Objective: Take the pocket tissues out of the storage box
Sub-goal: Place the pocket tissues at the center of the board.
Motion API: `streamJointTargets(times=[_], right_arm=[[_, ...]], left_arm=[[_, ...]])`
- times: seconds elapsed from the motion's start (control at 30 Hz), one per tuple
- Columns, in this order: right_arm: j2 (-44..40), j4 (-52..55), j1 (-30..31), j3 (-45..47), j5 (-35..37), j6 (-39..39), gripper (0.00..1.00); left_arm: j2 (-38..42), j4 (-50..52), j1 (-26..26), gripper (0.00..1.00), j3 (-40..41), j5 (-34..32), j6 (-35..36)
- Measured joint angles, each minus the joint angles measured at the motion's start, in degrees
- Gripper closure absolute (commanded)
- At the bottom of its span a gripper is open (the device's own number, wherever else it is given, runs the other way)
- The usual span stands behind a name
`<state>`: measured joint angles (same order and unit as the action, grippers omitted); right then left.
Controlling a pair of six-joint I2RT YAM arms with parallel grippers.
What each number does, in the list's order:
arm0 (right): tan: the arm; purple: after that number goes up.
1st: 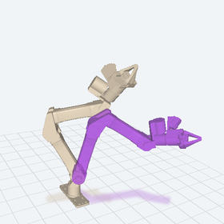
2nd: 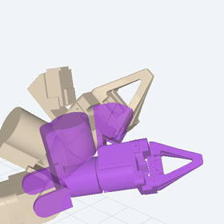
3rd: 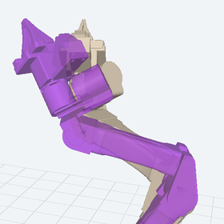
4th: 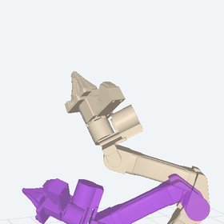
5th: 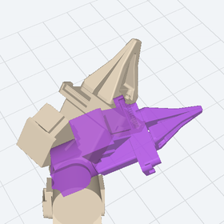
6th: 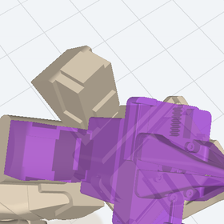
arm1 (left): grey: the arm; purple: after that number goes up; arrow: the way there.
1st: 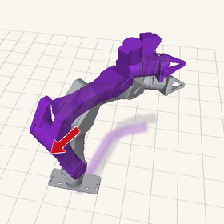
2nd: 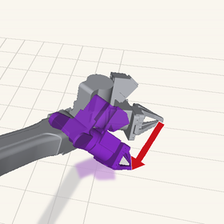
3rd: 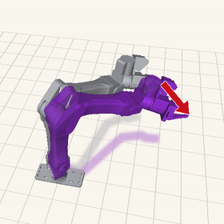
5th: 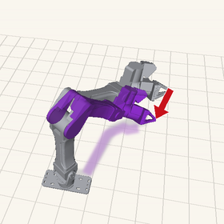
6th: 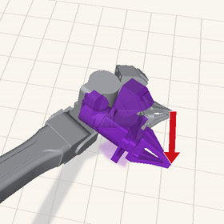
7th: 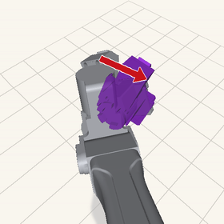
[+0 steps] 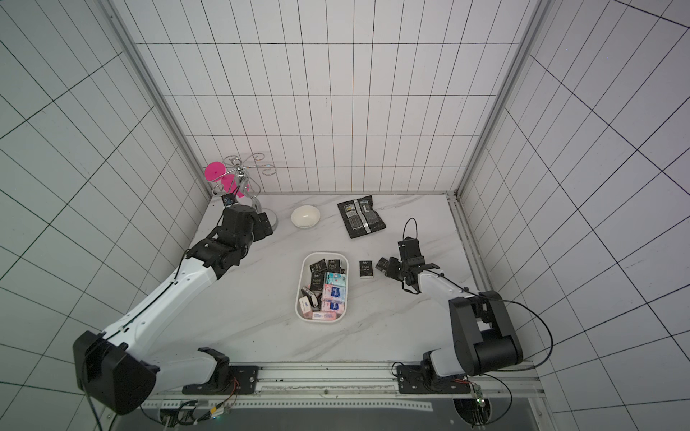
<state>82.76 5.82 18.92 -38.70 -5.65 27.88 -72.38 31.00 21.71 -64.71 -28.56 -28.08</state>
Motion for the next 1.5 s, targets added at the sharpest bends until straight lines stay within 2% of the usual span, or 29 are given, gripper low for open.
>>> streamJointTargets(times=[0.13,0.33,0.43,0.67,0.93,1.3,1.5], right_arm=[[-0.1,2.7,0.4,-0.2,1.3,-2.9,0.39],[-0.1,8.7,0.7,-4.5,1.9,-10.3,0.32],[0.7,10.4,0.7,-7.5,1.9,-13.9,0.31],[8.1,13.7,0.7,-14.4,-0.4,-22.5,0.29],[10.4,18.2,0.3,-18.3,-4.4,-30.1,0.29],[16.6,19.3,-3.4,-22.5,-8.9,-33.0,0.29],[17.2,20.0,-3.6,-23.1,-11.5,-32.7,0.3]], left_arm=[[0.0,0.0,0.0,0.01,0.0,0.0,0.0],[0.0,0.0,0.0,0.01,0.0,0.1,0.0],[0.0,0.0,0.2,0.01,0.0,0.2,0.0],[-0.7,0.0,0.5,0.02,-0.9,0.6,0.7],[-0.7,0.1,0.6,0.01,-1.0,0.8,1.5],[-0.7,0.1,0.6,0.01,-1.1,0.9,1.7],[-0.6,0.1,0.7,0.01,-1.1,1.0,1.7]])
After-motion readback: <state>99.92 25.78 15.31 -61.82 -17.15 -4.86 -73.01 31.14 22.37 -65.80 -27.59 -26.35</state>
